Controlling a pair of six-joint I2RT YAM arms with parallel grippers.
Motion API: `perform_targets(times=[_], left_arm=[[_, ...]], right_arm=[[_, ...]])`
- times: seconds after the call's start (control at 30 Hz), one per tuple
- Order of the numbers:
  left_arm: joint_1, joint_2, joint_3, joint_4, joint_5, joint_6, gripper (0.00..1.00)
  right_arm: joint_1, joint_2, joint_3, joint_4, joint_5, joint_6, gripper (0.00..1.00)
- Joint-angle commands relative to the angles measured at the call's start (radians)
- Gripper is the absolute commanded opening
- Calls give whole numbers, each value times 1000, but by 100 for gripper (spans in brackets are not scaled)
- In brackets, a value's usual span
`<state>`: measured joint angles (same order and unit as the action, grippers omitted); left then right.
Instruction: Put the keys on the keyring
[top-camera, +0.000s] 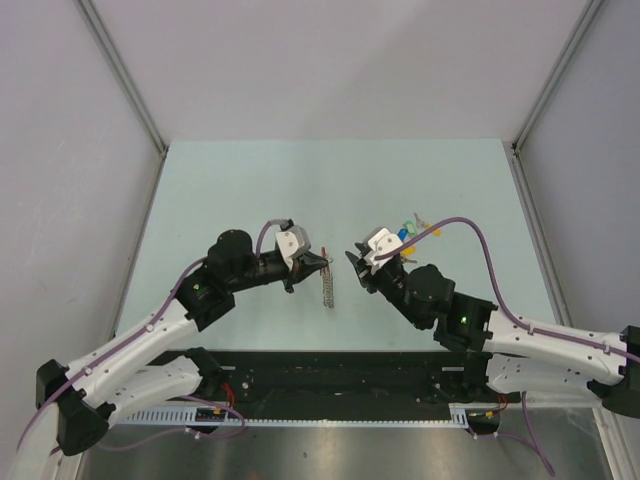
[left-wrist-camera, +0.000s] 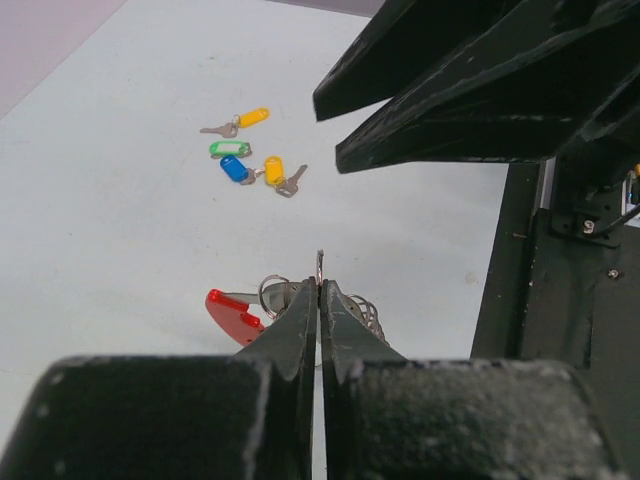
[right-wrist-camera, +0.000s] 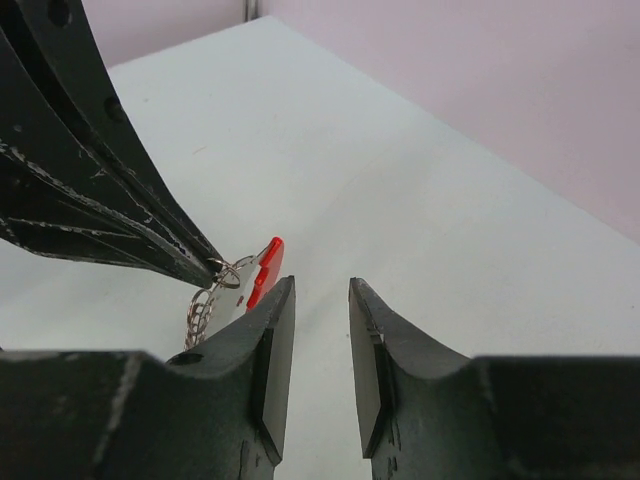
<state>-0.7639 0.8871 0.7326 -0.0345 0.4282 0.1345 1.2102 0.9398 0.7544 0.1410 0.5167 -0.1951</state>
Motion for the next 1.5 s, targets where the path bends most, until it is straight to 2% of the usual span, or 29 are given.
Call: perform_targets(times=[0.0,0.37,0.5,0.83,0.97,1.2,1.33,1.47], left_arm=[[-5,7,40,61,-17,-65,0],[-5,4,42,64,-14,-82,1],[-5,6,42,64,-22,-91,1],[-3,26,54,51,-74,-128,1],[-2,30,56,56,-75,-176,0],[26,30,56,64,-62,-242,0],[67,38,70,41,-100,-236,0],[104,42,77,2,-120,-230,0]], right_arm=[[0,-29,-23,91,37,42,34],[0,73,-30,187,40,29,35],[2,106,-32,203,-32,40,35],[12,152,-30,239,-73,60,35],[31,189,-29,259,-24,62,35],[40,209,-29,252,149,82,40],[-18,148,-29,189,135,126,42],[-156,79,-29,60,54,216,43]])
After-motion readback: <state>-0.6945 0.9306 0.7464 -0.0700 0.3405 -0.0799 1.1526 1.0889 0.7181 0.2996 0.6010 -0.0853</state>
